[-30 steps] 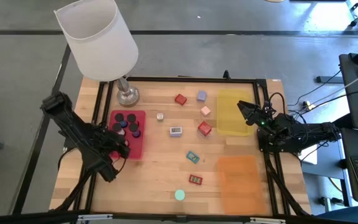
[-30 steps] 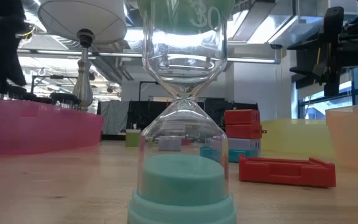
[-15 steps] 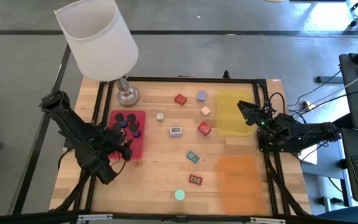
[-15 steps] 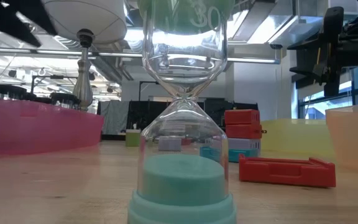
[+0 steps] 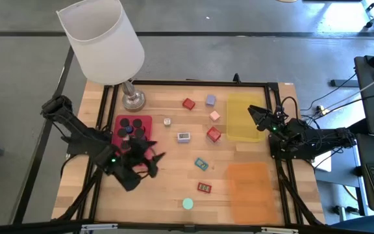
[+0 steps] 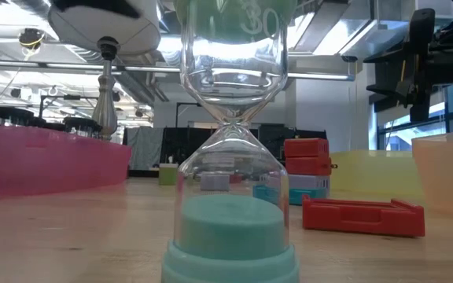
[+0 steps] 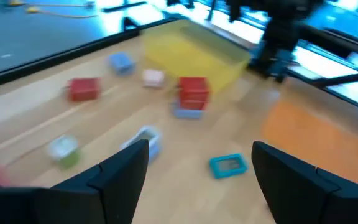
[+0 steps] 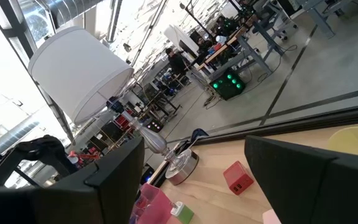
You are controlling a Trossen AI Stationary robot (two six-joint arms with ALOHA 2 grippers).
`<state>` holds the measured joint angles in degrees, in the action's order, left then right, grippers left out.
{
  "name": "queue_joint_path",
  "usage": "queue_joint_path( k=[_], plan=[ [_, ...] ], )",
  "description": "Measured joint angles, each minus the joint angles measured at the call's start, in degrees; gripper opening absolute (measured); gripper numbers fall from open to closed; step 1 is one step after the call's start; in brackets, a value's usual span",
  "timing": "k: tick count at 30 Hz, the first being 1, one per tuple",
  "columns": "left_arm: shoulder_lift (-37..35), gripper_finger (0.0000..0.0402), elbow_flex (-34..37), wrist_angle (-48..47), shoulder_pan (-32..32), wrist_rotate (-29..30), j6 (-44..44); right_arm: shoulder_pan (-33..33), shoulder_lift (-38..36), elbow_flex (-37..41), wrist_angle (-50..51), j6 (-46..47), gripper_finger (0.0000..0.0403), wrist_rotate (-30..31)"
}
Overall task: Pick & Place Office items
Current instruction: Put the light blue hourglass timer into the red bin
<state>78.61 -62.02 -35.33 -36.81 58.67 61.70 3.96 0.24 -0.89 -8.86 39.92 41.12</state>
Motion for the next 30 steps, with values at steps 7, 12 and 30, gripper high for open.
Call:
queue_joint_path(
  k=[7, 12, 30],
  plan=[
    [4.2, 0.0282, -0.1, 26.4, 4.3, -16.4, -34.2, 0.0, 0.0, 0.0, 0.0, 0.0, 0.0281, 0.0],
    [8.6, 0.0283, -0.1, 38.1, 4.6, -22.0, -45.0, 0.0, 0.0, 0.0, 0.0, 0.0, 0.0281, 0.0],
    [22.7, 0.0289, 0.0, 60.1, 5.7, -25.6, -42.0, 0.0, 0.0, 0.0, 0.1, 0.0, 0.0281, 0.0]
  ],
)
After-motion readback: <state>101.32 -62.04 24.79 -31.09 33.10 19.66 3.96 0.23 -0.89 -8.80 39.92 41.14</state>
